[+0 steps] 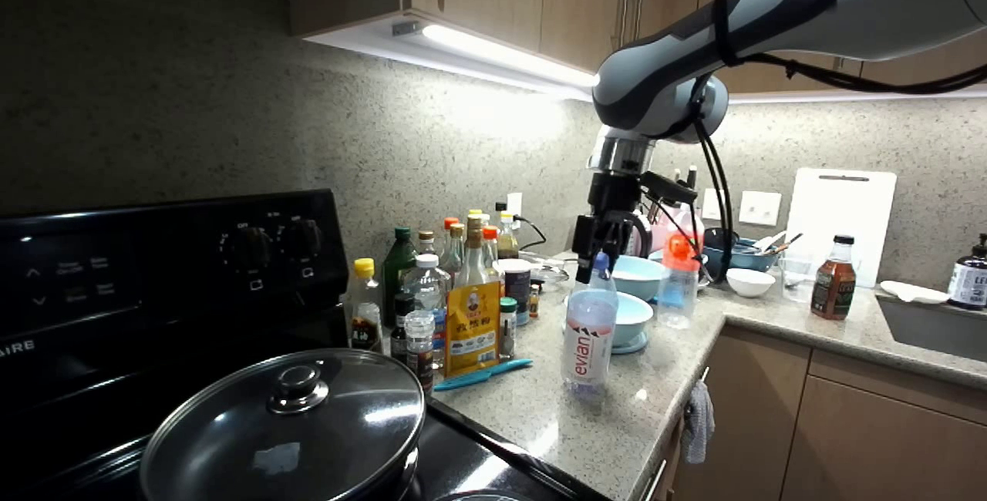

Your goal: Remove the left bottle from the counter top

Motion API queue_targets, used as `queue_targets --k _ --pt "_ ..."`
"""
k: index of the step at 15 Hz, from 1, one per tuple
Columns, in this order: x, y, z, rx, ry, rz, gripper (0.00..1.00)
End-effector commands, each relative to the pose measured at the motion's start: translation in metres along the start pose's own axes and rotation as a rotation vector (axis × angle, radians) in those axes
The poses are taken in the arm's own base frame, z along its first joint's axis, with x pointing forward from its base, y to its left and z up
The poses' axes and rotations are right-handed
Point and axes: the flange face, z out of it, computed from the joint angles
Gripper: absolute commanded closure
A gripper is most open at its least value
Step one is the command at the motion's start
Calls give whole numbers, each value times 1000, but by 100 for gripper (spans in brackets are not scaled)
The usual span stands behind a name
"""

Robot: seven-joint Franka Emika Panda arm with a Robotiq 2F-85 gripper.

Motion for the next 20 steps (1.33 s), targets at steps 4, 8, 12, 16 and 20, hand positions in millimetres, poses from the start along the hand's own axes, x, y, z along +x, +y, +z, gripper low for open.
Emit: queue_targets --k 4,8,12,16,20 --pt "2 6 -7 4 20 44 69" --pt "3 6 -10 7 24 53 81" --pt "-1 5 -11 0 -12 106 86" --pt "-17 1 -15 26 -142 269 86" --pt "-36 7 -20 58 -272 452 86"
